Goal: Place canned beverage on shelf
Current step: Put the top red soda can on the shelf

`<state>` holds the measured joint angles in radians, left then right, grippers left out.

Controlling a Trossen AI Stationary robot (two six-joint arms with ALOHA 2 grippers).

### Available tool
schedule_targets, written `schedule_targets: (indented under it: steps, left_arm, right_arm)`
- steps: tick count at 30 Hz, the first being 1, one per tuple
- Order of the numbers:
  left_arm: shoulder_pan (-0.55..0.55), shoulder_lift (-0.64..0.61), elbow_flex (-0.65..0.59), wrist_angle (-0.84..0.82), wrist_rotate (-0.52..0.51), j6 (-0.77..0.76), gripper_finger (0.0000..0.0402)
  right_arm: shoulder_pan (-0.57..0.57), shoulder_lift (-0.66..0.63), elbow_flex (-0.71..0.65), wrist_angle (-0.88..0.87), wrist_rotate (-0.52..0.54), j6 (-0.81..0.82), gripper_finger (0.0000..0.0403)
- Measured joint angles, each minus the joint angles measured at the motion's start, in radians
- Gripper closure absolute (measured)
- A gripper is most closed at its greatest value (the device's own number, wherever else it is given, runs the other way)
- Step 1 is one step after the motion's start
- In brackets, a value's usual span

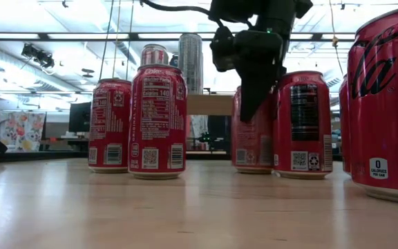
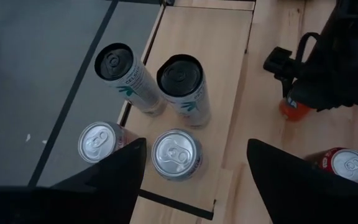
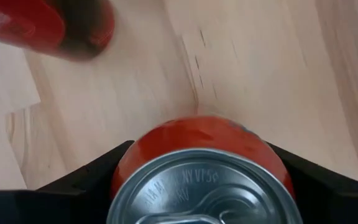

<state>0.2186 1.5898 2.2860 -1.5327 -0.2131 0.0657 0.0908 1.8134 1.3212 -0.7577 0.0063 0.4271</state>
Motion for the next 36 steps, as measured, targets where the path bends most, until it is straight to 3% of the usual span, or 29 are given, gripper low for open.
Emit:
schedule_targets:
  steps: [13,20,25,30,36]
  left_arm:
    - [0.021,-0.002,0.0,-0.004,0.022,0.015,0.0114]
    - [0.061,-0.004,0.0,0.023,0.024,0.055,0.0114]
    - [0.141,-0.019,0.001,0.124,0.132,0.087,0.0114]
    - [0.225,-0.023,0.0,0.156,0.256,0.123,0.0114]
    - [0.31,-0.022,0.0,0.162,0.337,0.245,0.0114]
  right_arm:
    - [-0.091,-0.279,-0.001,0.02,-0.003,-0.029,0.0087]
    - [-0.202,-0.45,0.024,0.066,-0.003,-0.023,0.0087]
    - [-0.302,-0.433,0.232,-0.087,0.022,-0.139,0.0087]
    - [-0.426,-0.306,0.455,-0.264,0.01,-0.317,0.0087]
    - [-0.529,-0.18,0.56,-0.294,-0.013,-0.429,0.0087]
